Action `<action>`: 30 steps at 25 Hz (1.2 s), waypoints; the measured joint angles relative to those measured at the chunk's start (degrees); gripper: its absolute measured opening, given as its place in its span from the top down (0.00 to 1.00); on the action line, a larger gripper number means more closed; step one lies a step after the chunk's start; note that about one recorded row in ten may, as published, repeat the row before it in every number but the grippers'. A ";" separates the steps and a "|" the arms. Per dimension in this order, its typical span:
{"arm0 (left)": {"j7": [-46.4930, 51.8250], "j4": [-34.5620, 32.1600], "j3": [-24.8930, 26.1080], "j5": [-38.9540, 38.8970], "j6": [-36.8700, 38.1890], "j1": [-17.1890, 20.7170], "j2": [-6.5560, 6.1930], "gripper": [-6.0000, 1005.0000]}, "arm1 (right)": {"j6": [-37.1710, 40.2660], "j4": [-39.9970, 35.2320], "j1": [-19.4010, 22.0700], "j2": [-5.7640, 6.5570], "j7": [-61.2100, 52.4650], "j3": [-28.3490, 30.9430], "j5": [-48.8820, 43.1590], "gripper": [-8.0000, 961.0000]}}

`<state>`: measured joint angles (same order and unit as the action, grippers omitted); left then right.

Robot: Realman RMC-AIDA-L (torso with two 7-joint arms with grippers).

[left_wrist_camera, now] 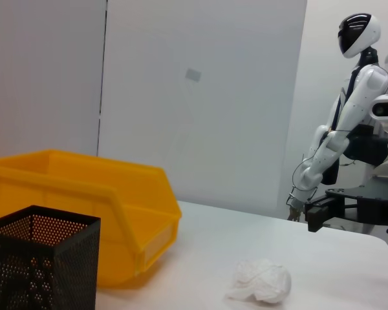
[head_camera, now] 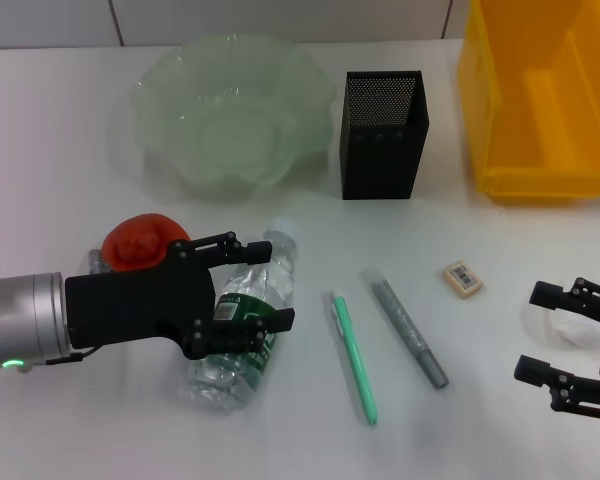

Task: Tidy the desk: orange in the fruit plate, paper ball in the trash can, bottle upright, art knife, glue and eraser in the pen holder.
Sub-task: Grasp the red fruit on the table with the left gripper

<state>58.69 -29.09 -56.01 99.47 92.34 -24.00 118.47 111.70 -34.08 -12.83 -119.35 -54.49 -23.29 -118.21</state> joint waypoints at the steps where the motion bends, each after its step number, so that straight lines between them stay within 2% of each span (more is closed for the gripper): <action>1: 0.00 0.00 -0.01 -0.01 -0.09 0.00 0.00 0.21 | 0.00 0.03 0.00 0.00 0.04 0.01 -0.01 0.15; 9: -0.68 -0.20 1.21 -0.30 -0.29 0.60 0.09 0.21 | -0.09 0.02 0.00 0.00 0.09 0.36 -0.02 0.15; 11: -1.35 -0.53 5.78 -0.41 -1.61 2.02 0.09 0.21 | -0.09 0.01 0.01 0.00 0.11 0.40 0.03 0.15; 12: -1.35 -0.53 5.78 -0.41 -1.61 2.02 0.09 0.21 | -0.09 0.01 0.01 0.00 0.11 0.40 0.03 0.15; 13: -1.85 -0.30 11.02 -0.42 -3.26 3.22 0.08 0.21 | -0.09 0.00 0.08 0.00 0.11 0.43 0.06 0.15; 14: -1.85 -0.30 11.02 -0.42 -3.26 3.22 0.08 0.21 | -0.09 0.00 0.08 0.00 0.11 0.43 0.06 0.15; 16: -2.16 1.03 16.98 -0.46 -6.80 4.58 0.15 0.21 | -0.09 -0.02 0.26 0.00 0.11 0.53 0.13 0.15; 18: -2.60 2.38 18.65 -0.42 -9.48 5.31 0.14 0.21 | -0.09 -0.02 0.32 0.00 0.11 0.58 0.18 0.15; 30: -7.42 7.07 18.49 0.19 -18.67 5.37 0.16 0.21 | -0.57 -0.01 -0.41 0.00 -0.05 0.09 0.13 0.15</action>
<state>51.26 -22.03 -37.52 99.66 73.68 -18.63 118.63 111.13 -34.10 -13.24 -119.35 -54.55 -23.20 -118.08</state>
